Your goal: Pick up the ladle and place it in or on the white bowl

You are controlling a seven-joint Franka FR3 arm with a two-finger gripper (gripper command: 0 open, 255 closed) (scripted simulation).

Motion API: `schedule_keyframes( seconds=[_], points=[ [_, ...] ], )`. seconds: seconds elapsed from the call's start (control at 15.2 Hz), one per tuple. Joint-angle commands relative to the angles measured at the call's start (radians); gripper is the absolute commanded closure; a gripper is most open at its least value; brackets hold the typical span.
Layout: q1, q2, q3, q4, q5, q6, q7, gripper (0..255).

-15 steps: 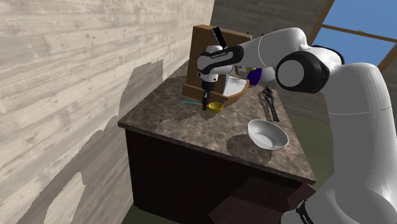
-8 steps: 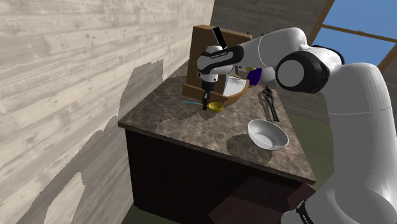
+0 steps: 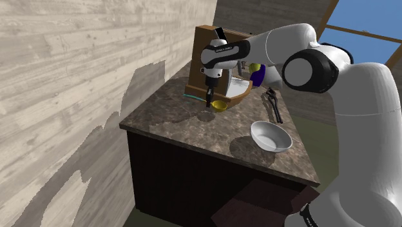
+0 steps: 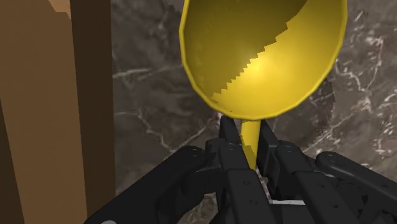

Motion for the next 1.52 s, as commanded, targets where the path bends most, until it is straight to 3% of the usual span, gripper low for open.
schedule_keyframes(
  seconds=[0.0,1.25,1.32,1.45],
  points=[
    [0.0,-0.012,-0.001,0.007,-0.002,-0.019,0.002,255],
    [-0.006,-0.062,-0.007,0.184,-0.013,-0.244,0.021,255],
    [-0.006,-0.062,-0.007,0.184,-0.013,-0.244,0.021,255],
    [-0.001,-0.164,-0.015,0.024,-0.023,-0.187,0.005,255]
  ],
)
